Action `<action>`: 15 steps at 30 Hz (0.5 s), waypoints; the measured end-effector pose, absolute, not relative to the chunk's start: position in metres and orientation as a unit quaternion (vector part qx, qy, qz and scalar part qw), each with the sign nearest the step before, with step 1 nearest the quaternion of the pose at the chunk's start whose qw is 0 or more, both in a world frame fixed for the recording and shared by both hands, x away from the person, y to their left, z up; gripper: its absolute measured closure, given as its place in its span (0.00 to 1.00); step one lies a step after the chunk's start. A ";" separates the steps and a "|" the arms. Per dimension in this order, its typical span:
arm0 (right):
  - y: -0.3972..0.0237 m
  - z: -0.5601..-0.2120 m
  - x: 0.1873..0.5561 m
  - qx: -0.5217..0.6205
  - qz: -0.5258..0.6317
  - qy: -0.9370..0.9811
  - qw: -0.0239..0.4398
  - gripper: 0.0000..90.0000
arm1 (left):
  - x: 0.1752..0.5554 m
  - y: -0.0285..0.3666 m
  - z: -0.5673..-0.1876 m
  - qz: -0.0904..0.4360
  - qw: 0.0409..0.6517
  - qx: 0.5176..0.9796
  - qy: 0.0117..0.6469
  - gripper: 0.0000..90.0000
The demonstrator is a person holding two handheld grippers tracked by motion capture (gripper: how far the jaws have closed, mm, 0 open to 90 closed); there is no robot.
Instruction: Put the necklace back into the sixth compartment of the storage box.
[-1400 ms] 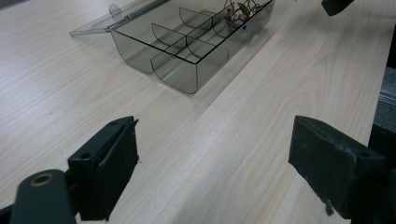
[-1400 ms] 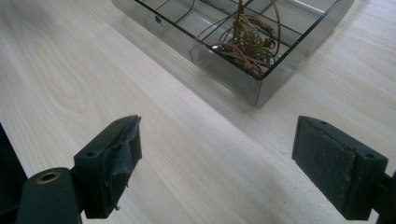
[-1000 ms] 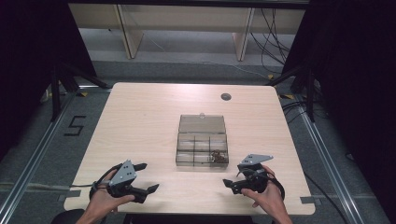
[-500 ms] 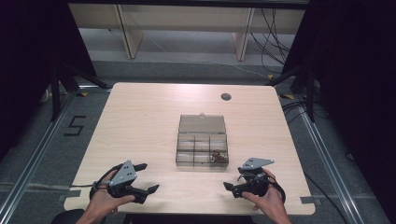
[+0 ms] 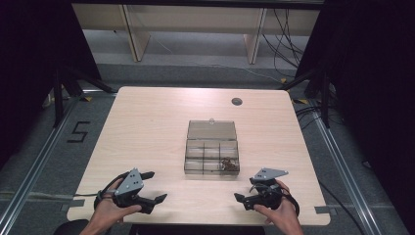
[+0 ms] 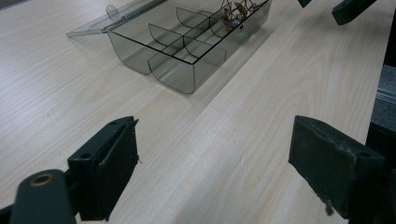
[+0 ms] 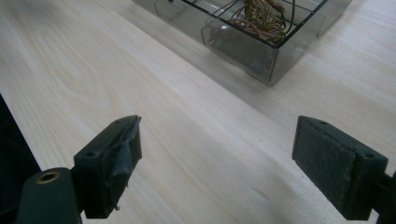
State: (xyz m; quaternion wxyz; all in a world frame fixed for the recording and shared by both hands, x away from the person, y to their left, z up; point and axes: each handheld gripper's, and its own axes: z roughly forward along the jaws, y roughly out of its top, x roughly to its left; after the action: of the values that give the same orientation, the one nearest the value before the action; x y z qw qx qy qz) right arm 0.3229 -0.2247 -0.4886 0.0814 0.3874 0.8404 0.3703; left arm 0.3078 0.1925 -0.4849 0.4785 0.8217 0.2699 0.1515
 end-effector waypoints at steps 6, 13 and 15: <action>-0.224 -0.492 0.321 0.394 0.372 0.836 0.087 0.18 | 0.309 0.194 -0.484 0.157 0.474 0.828 0.257 0.17; -0.225 -0.492 0.318 0.395 0.367 0.838 0.085 0.18 | 0.308 0.194 -0.484 0.155 0.474 0.827 0.261 0.17; -0.226 -0.493 0.318 0.392 0.372 0.838 0.075 0.18 | 0.309 0.194 -0.484 0.157 0.469 0.831 0.255 0.17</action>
State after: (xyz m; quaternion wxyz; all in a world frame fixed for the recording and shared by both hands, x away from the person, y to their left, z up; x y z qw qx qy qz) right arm 0.3175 -0.2257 -0.4931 0.0751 0.3923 0.8379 0.3719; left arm 0.3092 0.1944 -0.4843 0.4688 0.8312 0.2546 0.1568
